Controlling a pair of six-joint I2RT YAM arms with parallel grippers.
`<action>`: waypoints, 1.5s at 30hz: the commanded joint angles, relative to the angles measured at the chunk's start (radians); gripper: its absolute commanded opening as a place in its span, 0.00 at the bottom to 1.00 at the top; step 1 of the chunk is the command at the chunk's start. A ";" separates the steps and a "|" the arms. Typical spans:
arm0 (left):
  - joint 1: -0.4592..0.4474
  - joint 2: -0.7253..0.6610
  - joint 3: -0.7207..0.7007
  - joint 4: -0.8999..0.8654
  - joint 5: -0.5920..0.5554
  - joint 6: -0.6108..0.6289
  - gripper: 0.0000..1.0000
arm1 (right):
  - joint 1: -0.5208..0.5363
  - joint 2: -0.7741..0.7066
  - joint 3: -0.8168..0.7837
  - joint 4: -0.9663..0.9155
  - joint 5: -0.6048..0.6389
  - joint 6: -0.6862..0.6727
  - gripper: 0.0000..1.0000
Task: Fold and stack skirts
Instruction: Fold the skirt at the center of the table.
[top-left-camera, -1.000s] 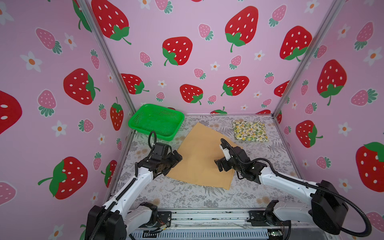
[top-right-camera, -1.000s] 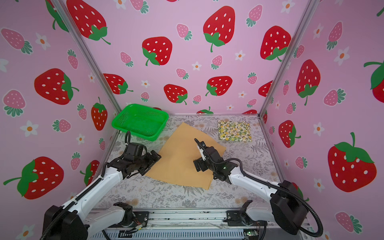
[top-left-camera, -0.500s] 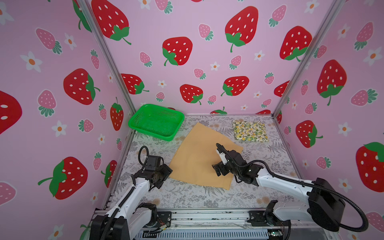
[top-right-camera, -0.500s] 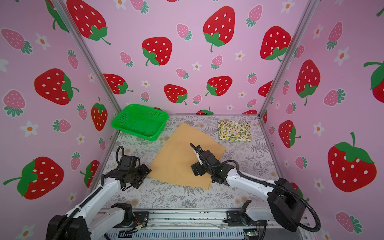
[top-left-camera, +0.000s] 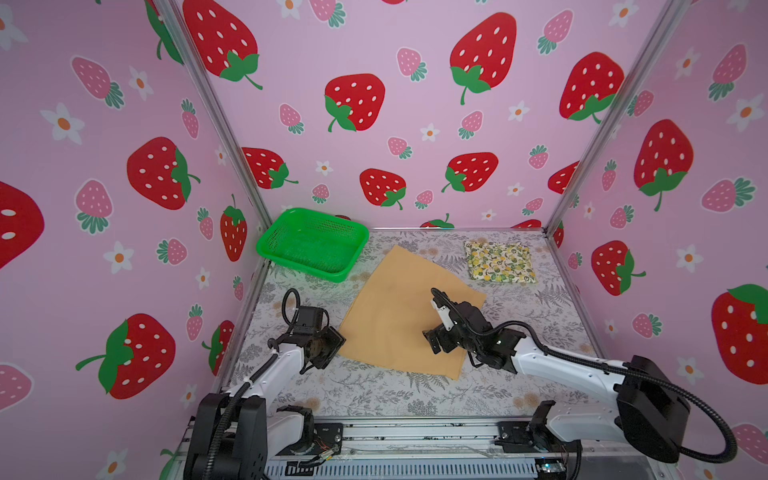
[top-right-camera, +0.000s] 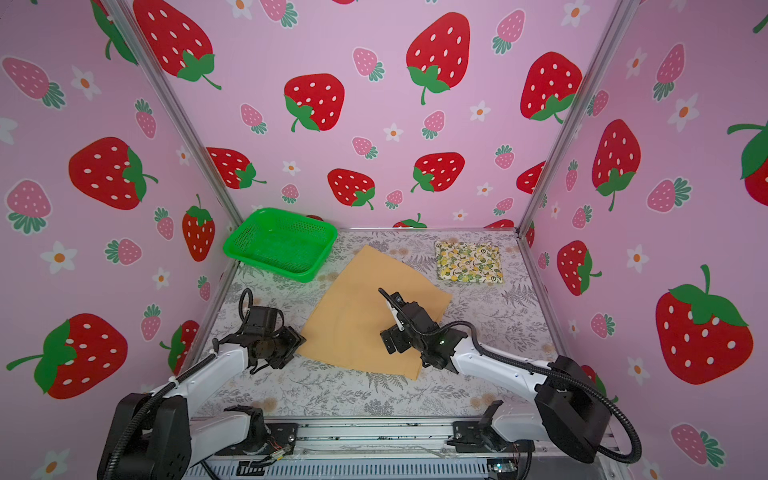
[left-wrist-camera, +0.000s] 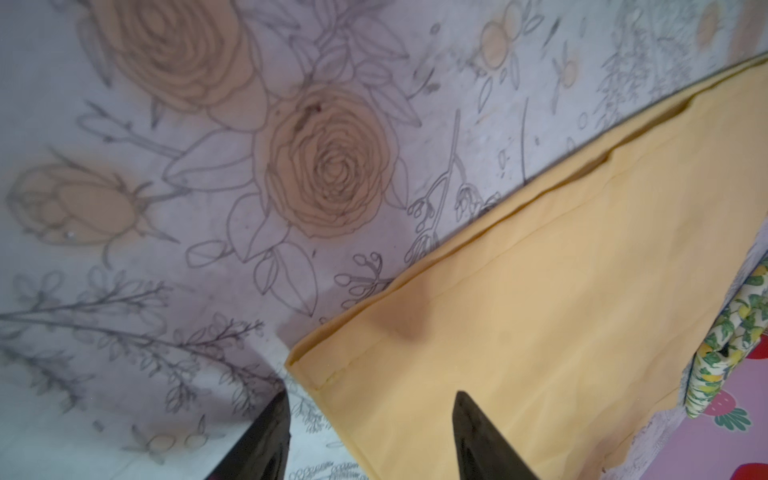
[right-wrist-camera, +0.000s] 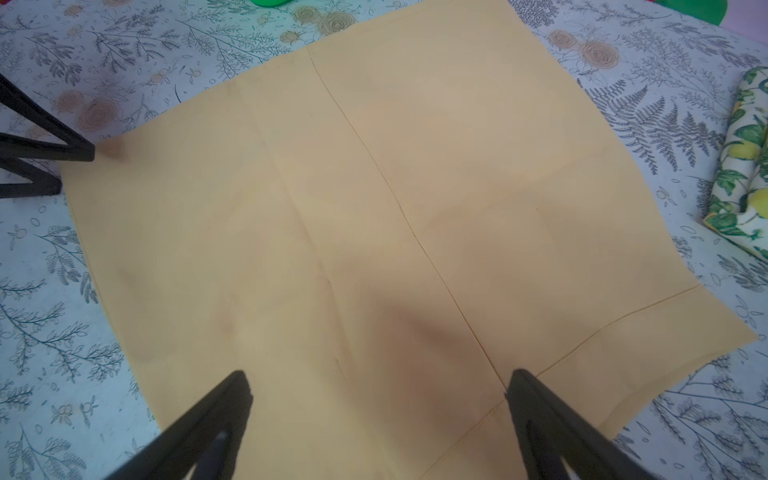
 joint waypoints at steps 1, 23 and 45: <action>0.008 0.049 -0.004 -0.001 -0.004 0.013 0.52 | 0.008 -0.011 -0.019 0.004 0.008 0.010 1.00; 0.070 0.103 0.133 -0.058 0.069 0.094 0.00 | 0.108 -0.047 -0.121 -0.009 0.040 0.067 1.00; 0.096 0.335 0.480 -0.096 0.184 0.139 0.00 | 0.256 0.044 -0.135 0.020 -0.036 0.017 0.84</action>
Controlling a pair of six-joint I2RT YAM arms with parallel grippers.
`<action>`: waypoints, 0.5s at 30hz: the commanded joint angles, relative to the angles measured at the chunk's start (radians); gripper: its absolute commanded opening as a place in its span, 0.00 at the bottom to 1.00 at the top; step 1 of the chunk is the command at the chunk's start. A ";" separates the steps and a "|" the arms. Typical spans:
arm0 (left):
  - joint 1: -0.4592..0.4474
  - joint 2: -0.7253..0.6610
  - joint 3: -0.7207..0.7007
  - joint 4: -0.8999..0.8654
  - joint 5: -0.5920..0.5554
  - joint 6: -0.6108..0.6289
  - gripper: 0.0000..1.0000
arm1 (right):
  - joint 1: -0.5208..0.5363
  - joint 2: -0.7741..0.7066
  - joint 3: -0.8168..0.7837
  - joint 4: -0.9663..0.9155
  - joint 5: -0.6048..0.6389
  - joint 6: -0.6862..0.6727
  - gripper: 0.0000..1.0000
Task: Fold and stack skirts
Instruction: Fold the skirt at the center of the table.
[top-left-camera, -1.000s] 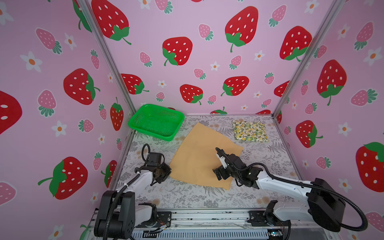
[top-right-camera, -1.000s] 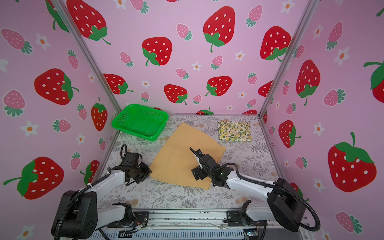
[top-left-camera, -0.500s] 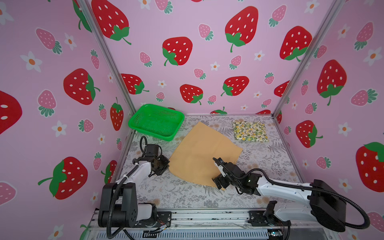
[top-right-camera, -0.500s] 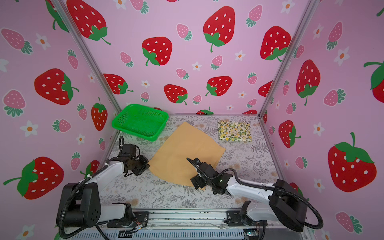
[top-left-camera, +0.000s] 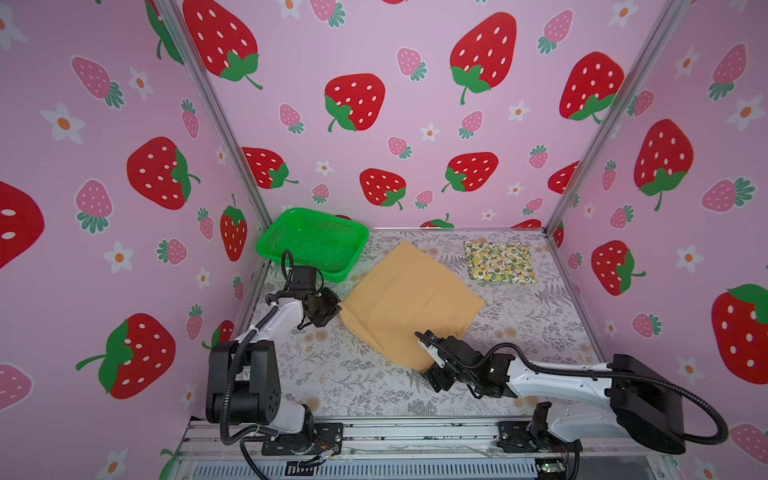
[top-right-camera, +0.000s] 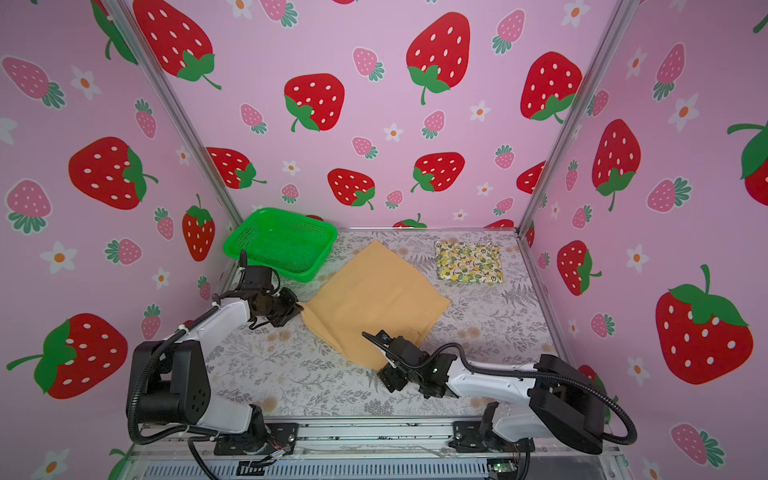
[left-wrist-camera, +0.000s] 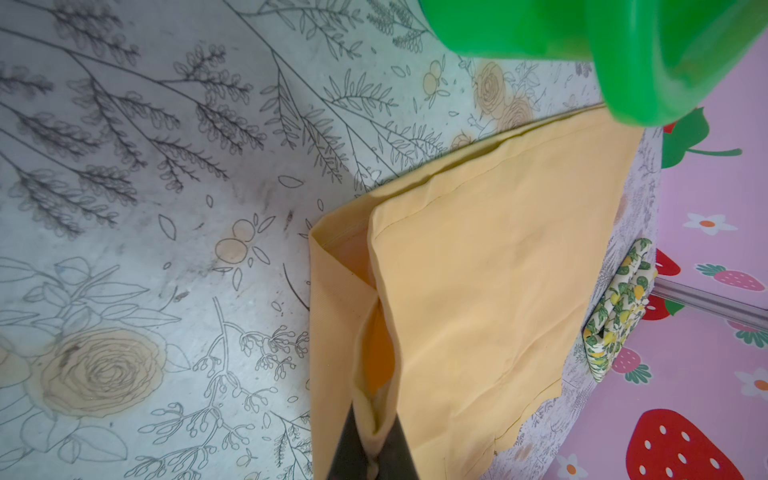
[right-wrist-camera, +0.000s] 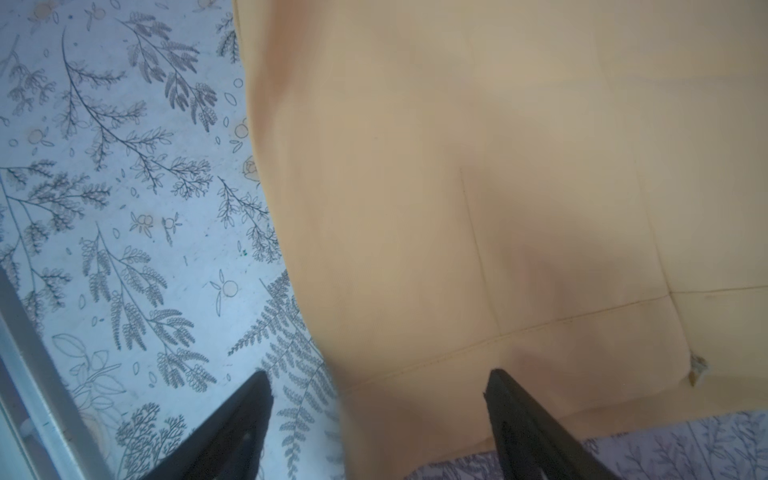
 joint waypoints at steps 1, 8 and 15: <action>0.007 0.032 0.051 -0.013 0.033 0.002 0.00 | 0.018 0.029 0.018 -0.001 0.003 -0.012 0.83; 0.007 0.066 0.080 -0.005 0.045 0.000 0.00 | 0.027 0.072 0.029 0.002 0.011 -0.015 0.77; 0.009 0.077 0.112 -0.021 0.038 0.005 0.00 | 0.030 0.120 0.042 -0.010 0.017 -0.014 0.65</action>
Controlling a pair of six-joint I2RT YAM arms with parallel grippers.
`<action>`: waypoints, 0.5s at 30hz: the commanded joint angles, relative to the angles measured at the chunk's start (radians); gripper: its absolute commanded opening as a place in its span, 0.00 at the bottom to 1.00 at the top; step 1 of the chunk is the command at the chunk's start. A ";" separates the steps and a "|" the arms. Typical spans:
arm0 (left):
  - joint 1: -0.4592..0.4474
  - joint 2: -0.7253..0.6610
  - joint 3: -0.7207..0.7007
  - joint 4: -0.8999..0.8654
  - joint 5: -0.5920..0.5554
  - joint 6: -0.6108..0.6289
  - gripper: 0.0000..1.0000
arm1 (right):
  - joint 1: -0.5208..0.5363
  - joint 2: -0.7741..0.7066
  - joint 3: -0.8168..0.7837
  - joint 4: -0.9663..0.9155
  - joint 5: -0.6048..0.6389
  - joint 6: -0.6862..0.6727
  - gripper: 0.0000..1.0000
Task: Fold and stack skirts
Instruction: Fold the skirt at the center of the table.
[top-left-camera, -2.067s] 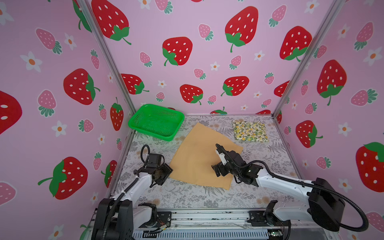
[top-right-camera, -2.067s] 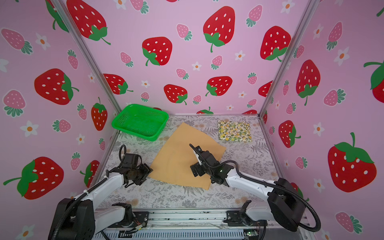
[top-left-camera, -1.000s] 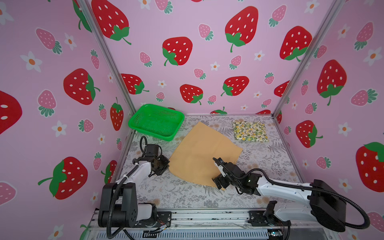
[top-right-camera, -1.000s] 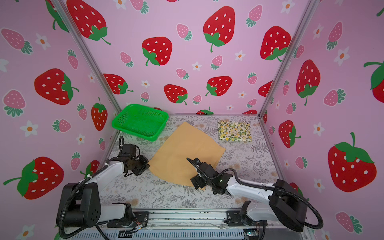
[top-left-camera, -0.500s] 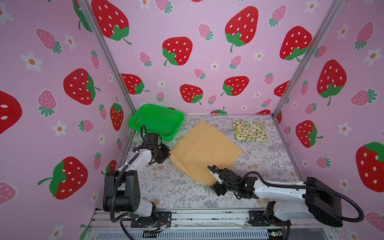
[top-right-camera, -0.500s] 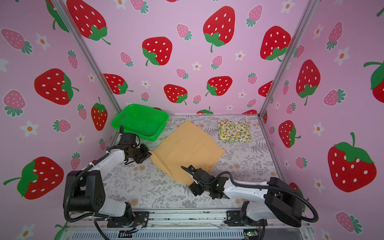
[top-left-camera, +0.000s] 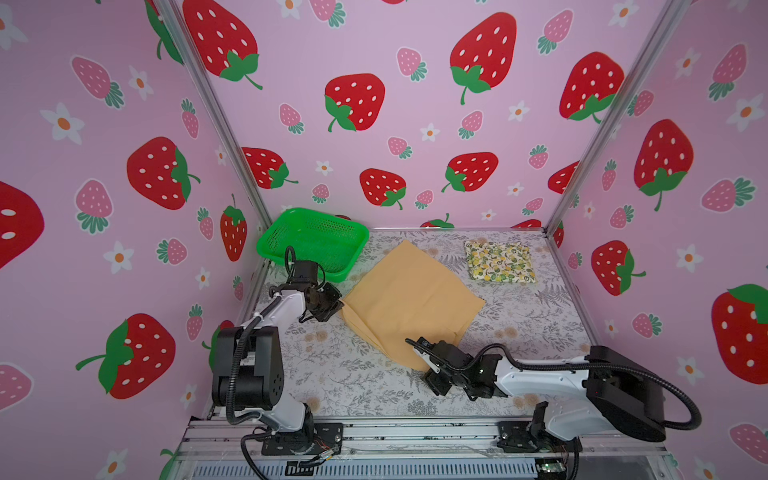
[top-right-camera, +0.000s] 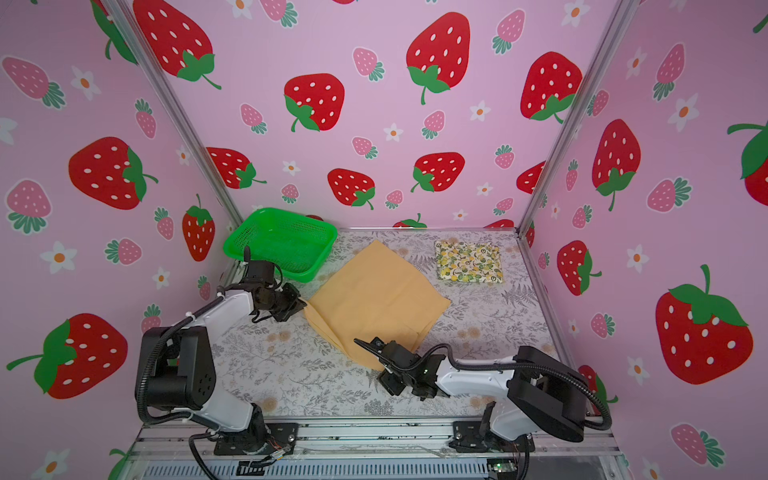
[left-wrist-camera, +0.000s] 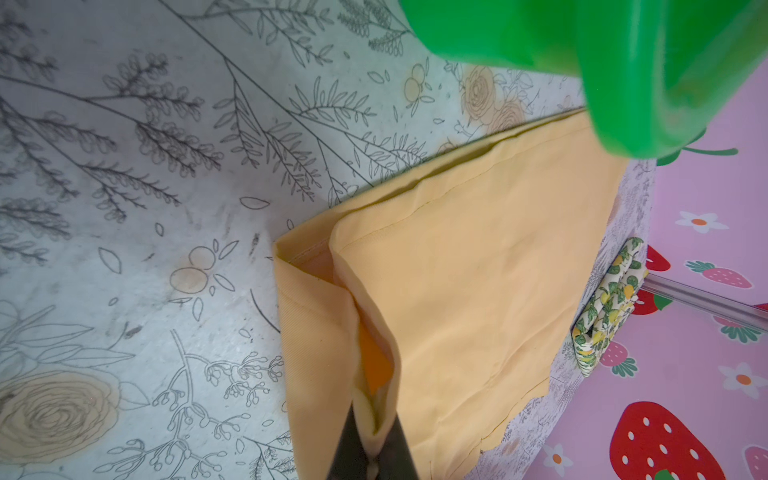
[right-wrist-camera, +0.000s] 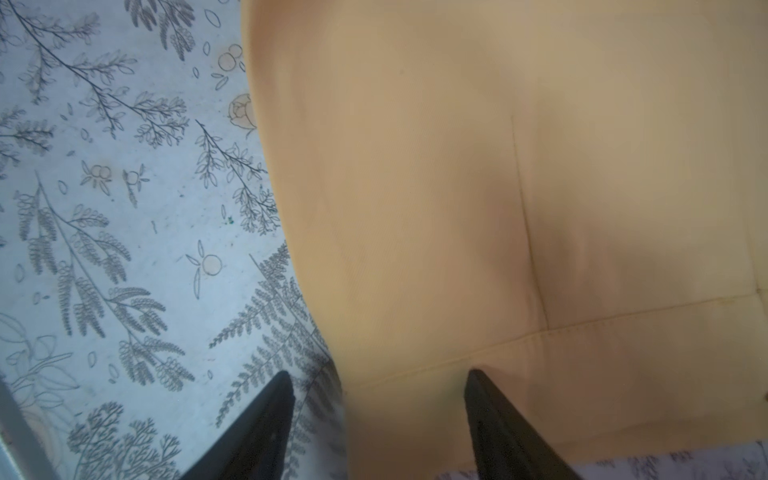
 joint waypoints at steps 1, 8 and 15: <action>0.005 0.005 0.051 -0.022 0.004 0.005 0.00 | 0.010 0.012 0.021 -0.010 0.009 0.000 0.63; 0.007 0.024 0.074 -0.025 0.012 0.005 0.00 | 0.019 0.025 0.011 -0.007 0.011 0.017 0.56; 0.008 0.033 0.090 -0.029 0.017 0.007 0.00 | 0.022 0.051 0.022 -0.020 0.022 0.023 0.48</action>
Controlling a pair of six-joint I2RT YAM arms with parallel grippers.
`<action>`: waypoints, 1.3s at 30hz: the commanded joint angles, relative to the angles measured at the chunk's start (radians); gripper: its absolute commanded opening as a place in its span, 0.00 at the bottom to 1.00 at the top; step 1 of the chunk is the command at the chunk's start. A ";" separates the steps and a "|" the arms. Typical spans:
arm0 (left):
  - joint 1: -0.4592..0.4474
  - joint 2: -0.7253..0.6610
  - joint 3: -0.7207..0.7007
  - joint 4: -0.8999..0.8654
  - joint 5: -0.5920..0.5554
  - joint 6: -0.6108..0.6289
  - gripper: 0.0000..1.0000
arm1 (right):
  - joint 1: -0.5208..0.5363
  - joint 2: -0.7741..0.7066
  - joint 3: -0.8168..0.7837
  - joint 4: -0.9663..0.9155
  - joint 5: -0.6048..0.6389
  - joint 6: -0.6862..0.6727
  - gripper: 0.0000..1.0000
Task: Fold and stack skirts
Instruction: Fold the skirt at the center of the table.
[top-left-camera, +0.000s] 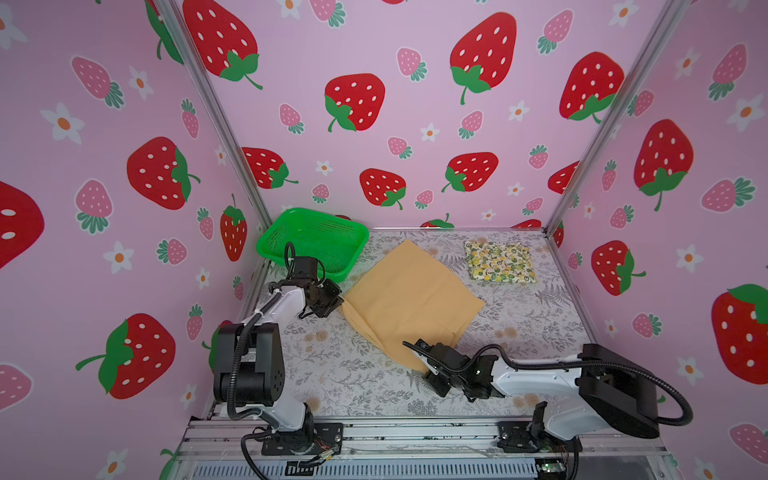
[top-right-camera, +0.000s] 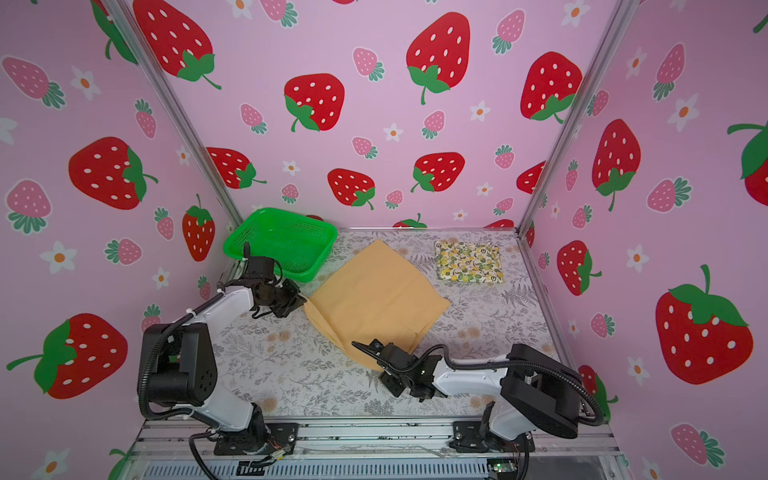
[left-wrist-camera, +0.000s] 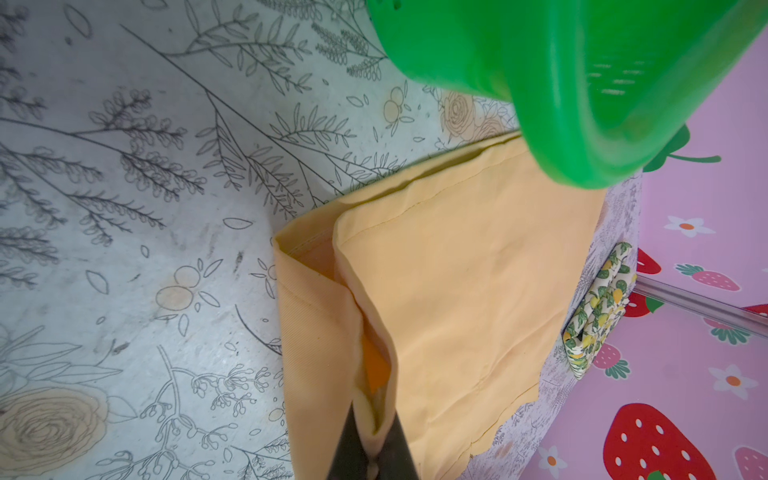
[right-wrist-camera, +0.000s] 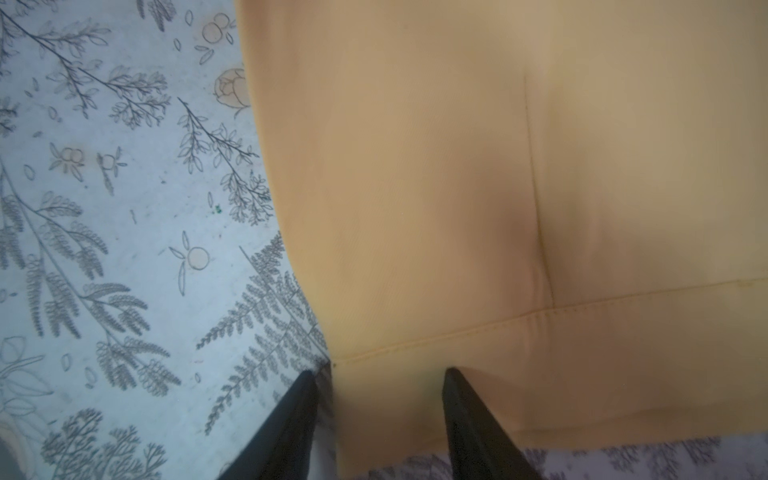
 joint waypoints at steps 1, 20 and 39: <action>0.006 0.009 0.048 -0.013 0.017 0.009 0.00 | 0.010 0.025 0.018 -0.020 0.011 0.013 0.46; 0.009 -0.054 0.054 -0.039 0.028 0.023 0.00 | 0.010 -0.035 0.039 -0.073 -0.025 0.044 0.12; -0.130 -0.330 0.164 -0.171 -0.037 0.061 0.00 | -0.017 -0.216 0.079 -0.078 -0.242 0.174 0.05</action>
